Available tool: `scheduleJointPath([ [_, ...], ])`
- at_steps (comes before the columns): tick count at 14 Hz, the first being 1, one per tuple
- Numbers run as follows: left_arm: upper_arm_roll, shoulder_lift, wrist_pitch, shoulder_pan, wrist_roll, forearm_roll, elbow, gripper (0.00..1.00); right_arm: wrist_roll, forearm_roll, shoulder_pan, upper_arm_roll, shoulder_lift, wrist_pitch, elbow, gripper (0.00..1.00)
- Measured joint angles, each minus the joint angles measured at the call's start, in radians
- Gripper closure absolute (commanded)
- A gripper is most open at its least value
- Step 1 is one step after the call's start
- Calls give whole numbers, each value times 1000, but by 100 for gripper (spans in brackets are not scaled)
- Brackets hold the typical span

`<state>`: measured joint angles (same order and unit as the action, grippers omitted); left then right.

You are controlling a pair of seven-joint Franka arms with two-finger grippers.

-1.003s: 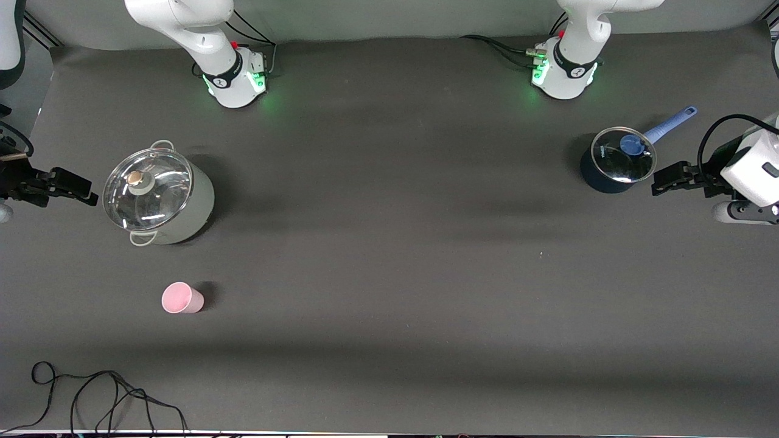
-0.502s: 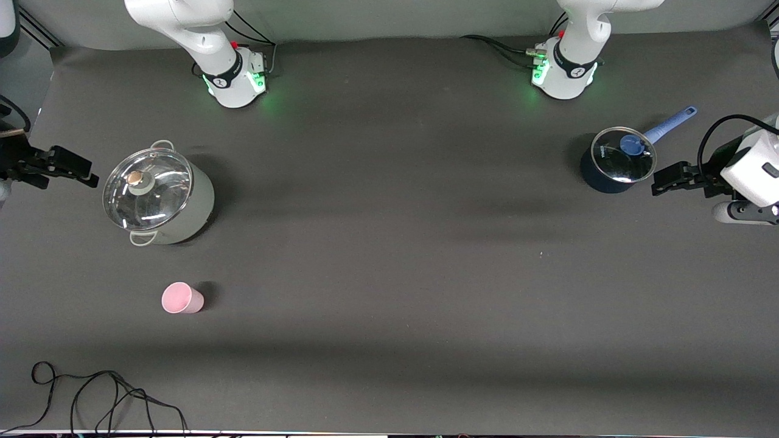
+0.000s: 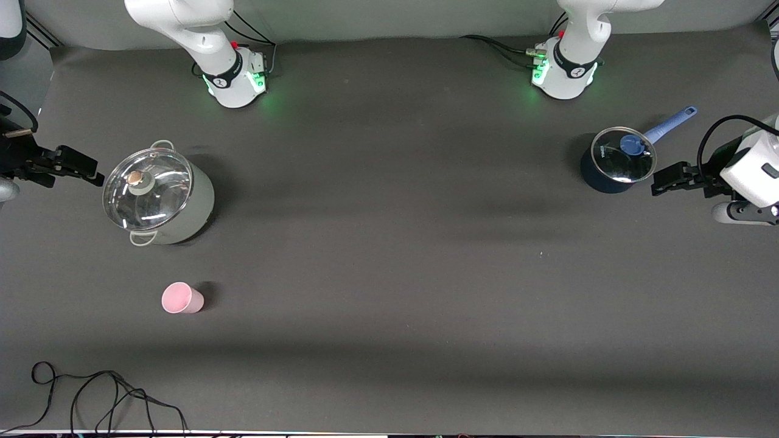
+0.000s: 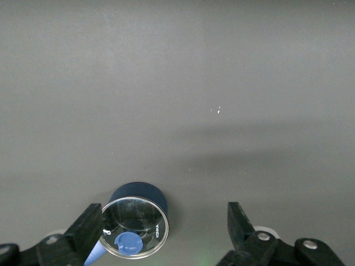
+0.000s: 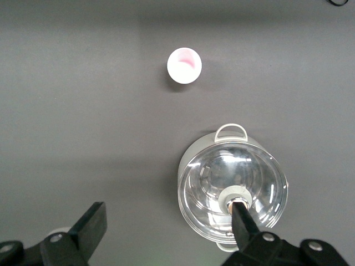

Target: Transfer pink cup from left to right arm

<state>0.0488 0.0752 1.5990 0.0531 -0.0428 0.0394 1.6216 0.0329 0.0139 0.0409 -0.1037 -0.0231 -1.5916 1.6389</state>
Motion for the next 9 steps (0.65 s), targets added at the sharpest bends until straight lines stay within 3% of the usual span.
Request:
scheduleJointPath([
  [9, 1, 1, 0, 0, 0, 0, -1, 0, 0, 0, -8, -10, 10, -16, 11, 0],
])
